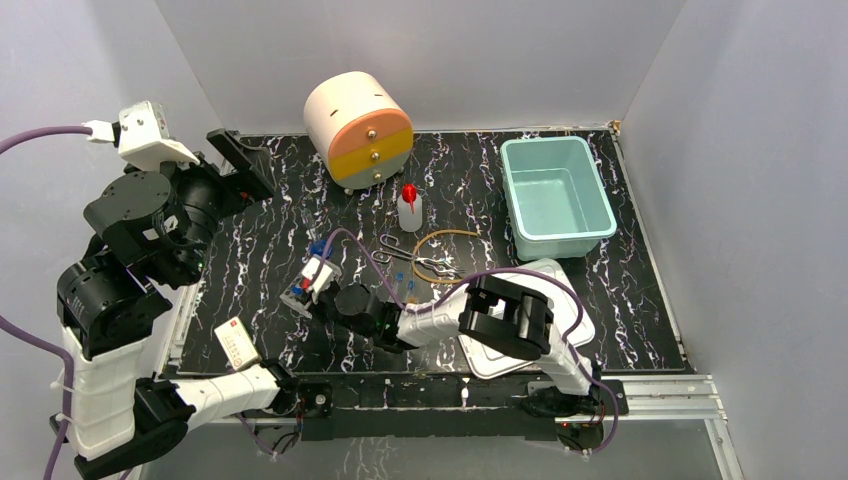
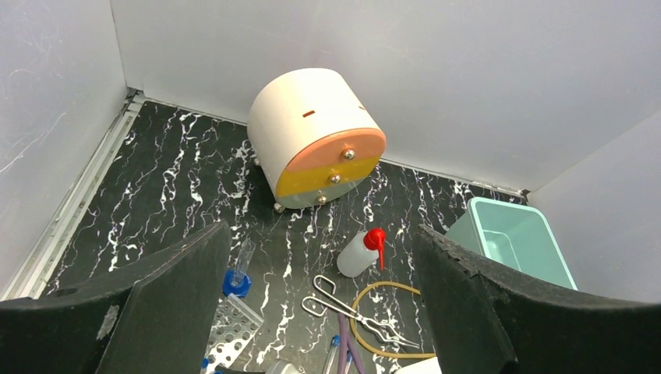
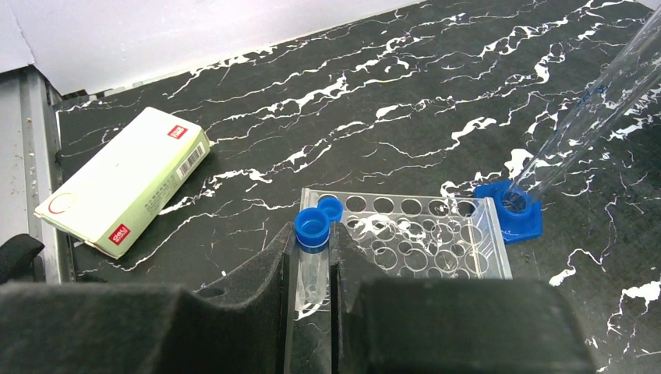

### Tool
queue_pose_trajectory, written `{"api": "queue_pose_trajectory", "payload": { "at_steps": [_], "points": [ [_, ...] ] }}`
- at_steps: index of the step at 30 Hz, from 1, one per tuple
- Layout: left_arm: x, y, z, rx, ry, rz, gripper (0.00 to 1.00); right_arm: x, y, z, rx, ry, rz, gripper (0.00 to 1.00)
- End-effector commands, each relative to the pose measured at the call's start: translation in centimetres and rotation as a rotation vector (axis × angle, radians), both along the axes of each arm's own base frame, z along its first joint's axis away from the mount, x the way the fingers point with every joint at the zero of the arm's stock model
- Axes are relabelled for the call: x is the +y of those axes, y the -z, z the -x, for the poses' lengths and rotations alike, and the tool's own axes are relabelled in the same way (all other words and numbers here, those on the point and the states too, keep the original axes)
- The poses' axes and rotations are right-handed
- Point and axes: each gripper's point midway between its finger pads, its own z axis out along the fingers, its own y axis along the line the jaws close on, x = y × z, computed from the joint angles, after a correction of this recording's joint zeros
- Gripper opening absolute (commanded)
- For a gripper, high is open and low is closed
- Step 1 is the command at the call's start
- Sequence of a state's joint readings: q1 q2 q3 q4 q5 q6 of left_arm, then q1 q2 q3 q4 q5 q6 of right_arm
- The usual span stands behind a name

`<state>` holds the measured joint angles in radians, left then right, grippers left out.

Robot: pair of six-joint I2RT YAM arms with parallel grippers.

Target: Organize the chemistry lab equipment

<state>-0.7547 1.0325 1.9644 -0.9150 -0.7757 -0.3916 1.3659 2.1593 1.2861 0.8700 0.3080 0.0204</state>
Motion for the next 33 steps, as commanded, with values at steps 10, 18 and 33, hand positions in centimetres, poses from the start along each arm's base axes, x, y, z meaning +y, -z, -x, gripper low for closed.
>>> {"api": "queue_pose_trajectory", "payload": {
  "at_steps": [10,18,33],
  "points": [
    [0.6,-1.2,-0.1,-0.034,-0.032,0.010,0.86,1.3,-3.6,0.0,-0.043,0.019,-0.119,0.14],
    [0.9,-1.3,0.1,-0.036,-0.039,0.016,0.86,1.5,-3.4,-0.7,-0.100,0.045,-0.111,0.14],
    [0.6,-1.2,-0.4,-0.033,-0.045,-0.001,0.86,1.4,-1.8,-0.7,-0.093,0.048,-0.100,0.17]
  ]
}}
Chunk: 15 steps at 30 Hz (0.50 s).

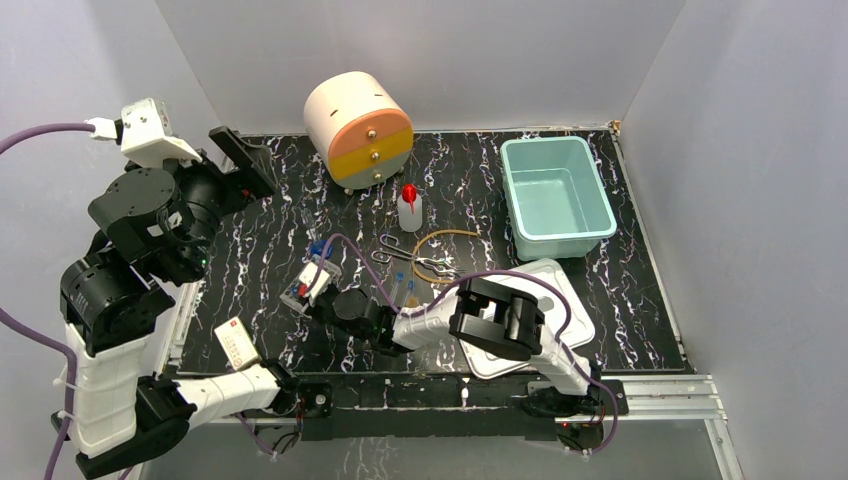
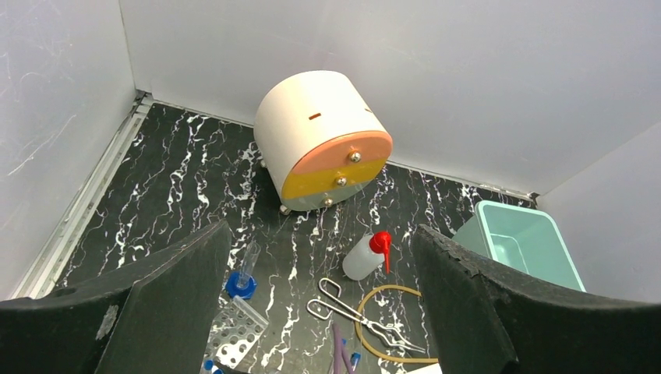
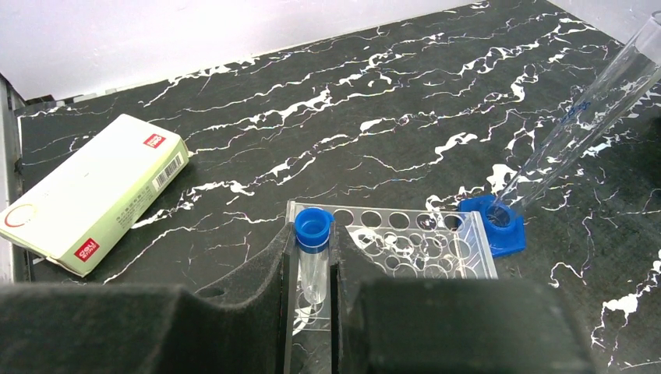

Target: Organize the chemistry lab equipment

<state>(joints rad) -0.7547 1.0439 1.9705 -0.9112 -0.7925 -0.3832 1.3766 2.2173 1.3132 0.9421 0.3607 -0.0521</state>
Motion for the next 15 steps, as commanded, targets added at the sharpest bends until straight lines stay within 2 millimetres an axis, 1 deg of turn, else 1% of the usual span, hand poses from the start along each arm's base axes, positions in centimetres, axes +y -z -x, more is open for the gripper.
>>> {"api": "queue_pose_trajectory", "payload": {
  "at_steps": [1,10,15],
  "points": [
    [0.6,-1.1,-0.1,-0.034,-0.031,0.010,0.86,0.9,-2.1,0.0,-0.018,0.005,-0.092,0.18],
    [0.8,-1.2,-0.1,-0.039,-0.043,0.010,0.86,0.7,-0.5,-0.1,-0.003,0.012,-0.072,0.19],
    [0.8,-1.2,-0.2,-0.038,-0.045,0.006,0.86,0.6,-0.1,0.1,0.007,0.011,-0.073,0.19]
  ]
}}
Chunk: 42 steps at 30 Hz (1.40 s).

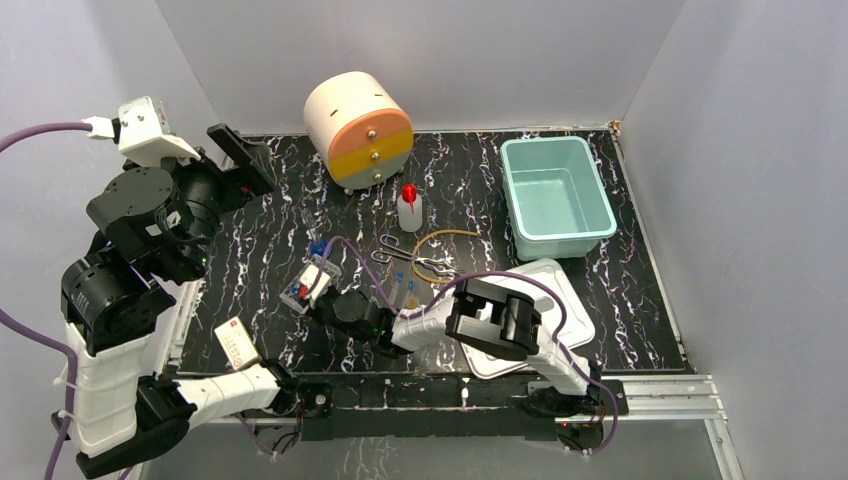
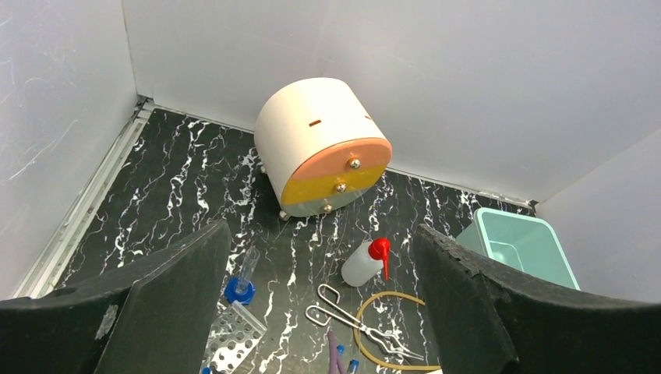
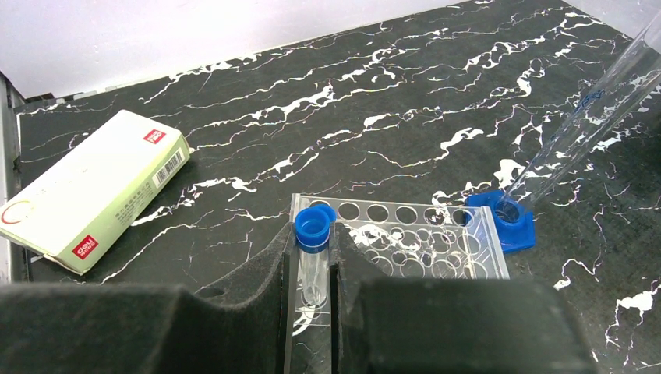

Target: Organize the chemistry lab equipment

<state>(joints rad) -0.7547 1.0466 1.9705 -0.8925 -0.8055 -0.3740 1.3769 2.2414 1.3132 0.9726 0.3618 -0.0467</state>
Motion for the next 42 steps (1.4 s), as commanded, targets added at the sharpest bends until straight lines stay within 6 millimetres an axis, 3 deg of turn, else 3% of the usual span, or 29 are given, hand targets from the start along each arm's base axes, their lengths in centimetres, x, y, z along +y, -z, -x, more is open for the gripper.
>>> {"api": "queue_pose_trajectory", "payload": {
  "at_steps": [1,34,42],
  "points": [
    [0.7,-0.9,0.0,-0.027,-0.033,0.007,0.86,0.4,-0.8,0.0,0.005,0.012,-0.064,0.19],
    [0.4,-1.1,-0.4,-0.029,-0.039,-0.006,0.86,-0.1,1.4,-0.3,0.043,0.054,-0.085,0.28],
    [0.5,-1.1,-0.3,-0.032,-0.038,0.005,0.87,0.0,-0.3,-0.2,0.054,0.048,-0.099,0.40]
  ]
}}
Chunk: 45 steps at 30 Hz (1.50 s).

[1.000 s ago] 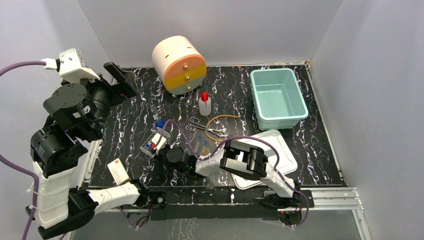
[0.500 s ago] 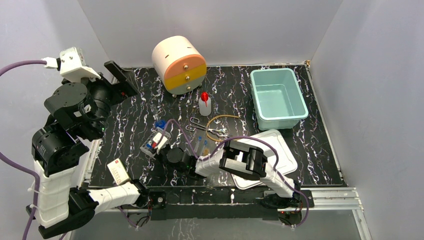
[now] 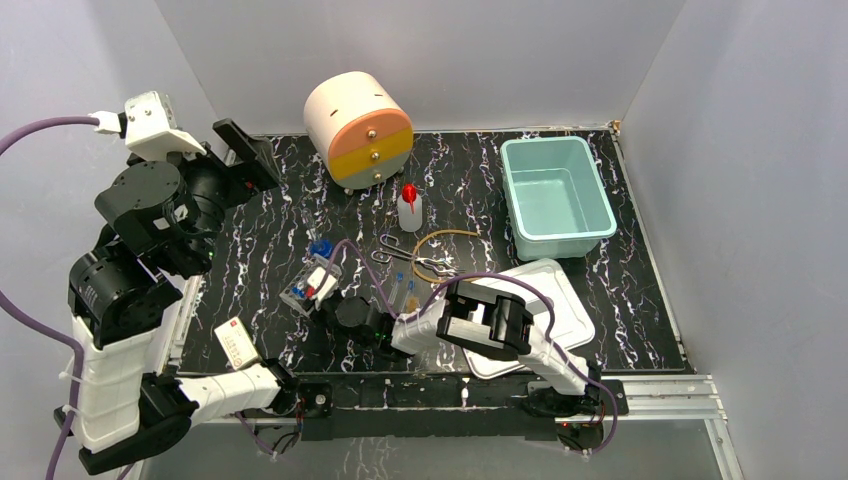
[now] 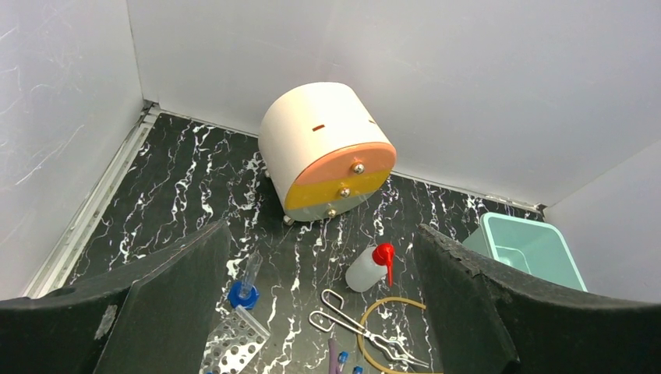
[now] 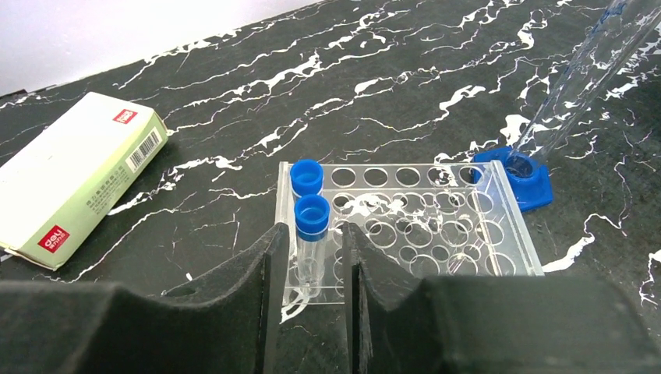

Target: Organize the chemistry lab equipment

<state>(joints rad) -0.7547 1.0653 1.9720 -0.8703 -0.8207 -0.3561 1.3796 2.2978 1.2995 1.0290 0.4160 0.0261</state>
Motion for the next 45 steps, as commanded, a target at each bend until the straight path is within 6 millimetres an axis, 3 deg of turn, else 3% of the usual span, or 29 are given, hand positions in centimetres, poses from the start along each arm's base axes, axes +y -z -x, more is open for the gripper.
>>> {"api": "queue_pose_trajectory", "payload": {
  "at_steps": [1,14,19,26,31,39,41,45],
  "points": [
    [0.7,-0.9,0.3,-0.028,-0.022,0.020,0.87,0.4,-3.2,0.2,-0.004,-0.002,-0.080,0.42],
    [0.6,-0.2,0.3,-0.005,-0.018,0.018,0.87,-0.3,-6.0,1.4,0.033,-0.054,-0.115,0.63],
    [0.3,0.2,0.3,0.007,-0.004,0.022,0.87,-2.0,-7.4,1.7,0.064,-0.041,-0.139,0.66],
    [-1.0,1.9,0.3,0.072,0.045,0.014,0.87,-6.2,-7.9,1.6,0.155,0.032,-0.104,0.67],
    [-1.9,5.2,0.5,0.161,0.076,0.015,0.87,-9.9,-7.1,0.8,0.294,0.149,0.000,0.66],
    [-3.4,11.5,1.4,0.308,0.127,0.049,0.78,-19.0,-5.7,-2.0,0.651,0.405,0.092,0.59],
    [-4.6,13.5,1.6,0.358,0.167,0.057,0.76,-21.6,-5.6,-2.4,0.715,0.488,0.119,0.57],
    [-7.6,19.8,1.6,0.534,0.267,-0.006,0.77,-25.1,-5.8,-2.4,0.798,0.573,0.160,0.55]
  ]
}}
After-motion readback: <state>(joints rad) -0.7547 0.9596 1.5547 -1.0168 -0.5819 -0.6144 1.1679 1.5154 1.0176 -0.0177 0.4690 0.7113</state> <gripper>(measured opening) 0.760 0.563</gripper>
